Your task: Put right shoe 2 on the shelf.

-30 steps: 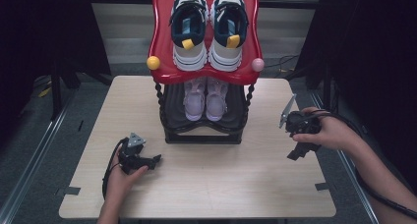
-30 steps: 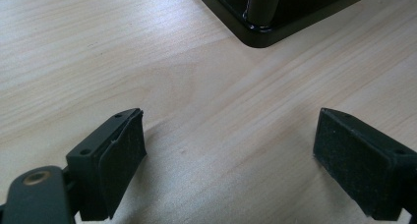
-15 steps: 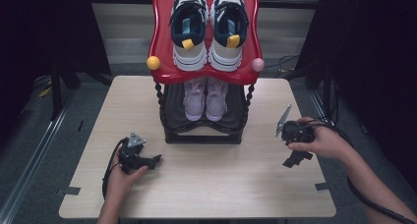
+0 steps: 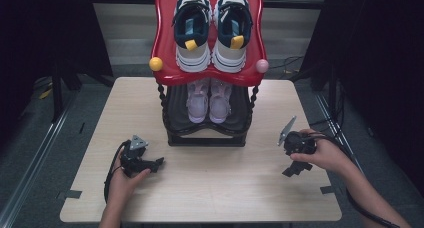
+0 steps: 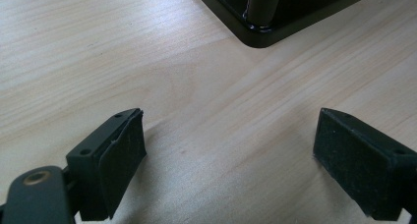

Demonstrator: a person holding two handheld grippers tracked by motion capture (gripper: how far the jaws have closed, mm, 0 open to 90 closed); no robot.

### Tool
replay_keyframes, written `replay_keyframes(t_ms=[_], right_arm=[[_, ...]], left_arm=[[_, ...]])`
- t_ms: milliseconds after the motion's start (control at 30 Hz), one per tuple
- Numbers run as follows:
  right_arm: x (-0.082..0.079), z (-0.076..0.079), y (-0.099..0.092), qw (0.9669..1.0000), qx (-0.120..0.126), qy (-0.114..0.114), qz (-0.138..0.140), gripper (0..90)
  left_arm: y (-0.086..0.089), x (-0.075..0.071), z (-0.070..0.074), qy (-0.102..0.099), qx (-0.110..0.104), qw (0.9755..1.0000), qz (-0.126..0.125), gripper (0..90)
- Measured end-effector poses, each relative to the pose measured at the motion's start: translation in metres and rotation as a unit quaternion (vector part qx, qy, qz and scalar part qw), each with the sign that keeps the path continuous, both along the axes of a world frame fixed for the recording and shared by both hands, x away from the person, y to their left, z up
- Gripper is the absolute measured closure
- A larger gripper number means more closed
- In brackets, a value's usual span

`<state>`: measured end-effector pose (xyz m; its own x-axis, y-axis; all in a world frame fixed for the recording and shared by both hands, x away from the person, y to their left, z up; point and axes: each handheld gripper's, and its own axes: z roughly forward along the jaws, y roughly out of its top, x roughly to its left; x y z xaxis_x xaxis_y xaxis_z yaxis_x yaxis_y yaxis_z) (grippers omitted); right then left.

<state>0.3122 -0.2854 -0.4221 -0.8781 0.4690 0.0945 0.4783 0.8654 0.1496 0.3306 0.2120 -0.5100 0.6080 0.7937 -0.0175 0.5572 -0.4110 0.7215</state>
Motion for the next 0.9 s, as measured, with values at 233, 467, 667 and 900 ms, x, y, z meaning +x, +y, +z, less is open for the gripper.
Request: replay_keyframes(t_ms=[233,467,667,900], right_arm=[[-0.002,-0.012,-0.002,0.9999,0.015,-0.006,-0.005,19.1],[-0.004,-0.024,-0.004,0.9984,0.04,-0.029,-0.027,18.6],[-0.006,-0.036,-0.004,0.997,0.057,-0.035,-0.039,18.4],[-0.01,-0.049,-0.005,0.9956,0.074,-0.036,-0.046,17.8]], left_arm=[[0.0,0.0,0.0,0.0,0.001,1.0,0.0,11.7],[0.0,0.0,0.0,0.0,0.0,1.0,0.0,11.7],[-0.001,0.0,0.0,0.0,-0.007,1.0,0.005,11.7],[0.0,0.0,0.0,0.0,0.001,1.0,0.0,11.7]])
